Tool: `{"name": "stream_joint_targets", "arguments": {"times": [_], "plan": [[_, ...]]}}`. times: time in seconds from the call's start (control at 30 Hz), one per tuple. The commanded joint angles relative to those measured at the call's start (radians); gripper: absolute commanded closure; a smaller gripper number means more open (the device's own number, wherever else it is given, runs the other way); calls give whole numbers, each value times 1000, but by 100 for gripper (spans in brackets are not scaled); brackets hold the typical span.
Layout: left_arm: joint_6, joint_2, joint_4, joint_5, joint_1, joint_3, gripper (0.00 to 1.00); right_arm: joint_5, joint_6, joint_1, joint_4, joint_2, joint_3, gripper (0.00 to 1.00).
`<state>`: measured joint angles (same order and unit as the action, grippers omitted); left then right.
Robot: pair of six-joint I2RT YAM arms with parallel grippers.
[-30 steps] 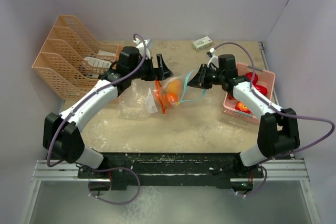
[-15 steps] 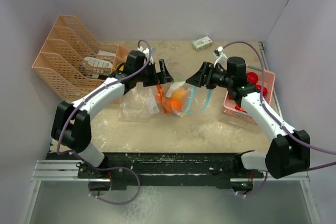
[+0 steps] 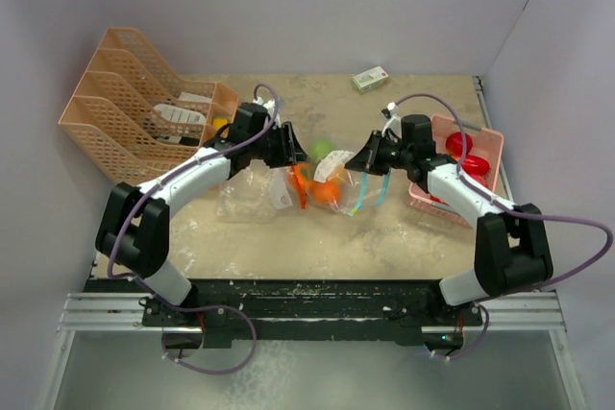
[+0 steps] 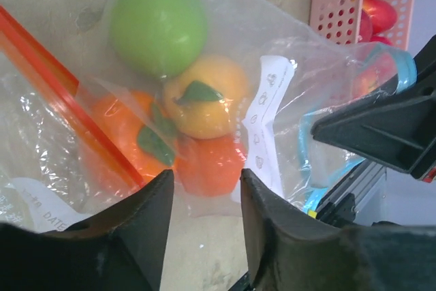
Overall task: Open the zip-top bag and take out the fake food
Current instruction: Open the zipper of the food storage bag at the center of the board.
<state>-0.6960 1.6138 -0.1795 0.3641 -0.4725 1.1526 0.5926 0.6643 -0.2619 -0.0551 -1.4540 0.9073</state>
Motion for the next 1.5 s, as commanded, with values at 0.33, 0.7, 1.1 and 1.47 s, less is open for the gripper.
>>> {"name": "stream_joint_targets", "arguments": {"times": [0.33, 0.7, 1.1, 1.47], "plan": [[-13, 79, 90, 30, -25, -39, 56, 61, -40, 5, -37, 48, 31, 100], [-49, 124, 62, -14, -20, 2, 1, 38, -121, 26, 54, 105, 38, 100], [-30, 150, 30, -40, 2, 42, 1, 83, -147, 132, 78, 161, -11, 100], [-12, 257, 146, 133, -17, 103, 1, 114, -139, 132, 40, 126, -40, 100]]}}
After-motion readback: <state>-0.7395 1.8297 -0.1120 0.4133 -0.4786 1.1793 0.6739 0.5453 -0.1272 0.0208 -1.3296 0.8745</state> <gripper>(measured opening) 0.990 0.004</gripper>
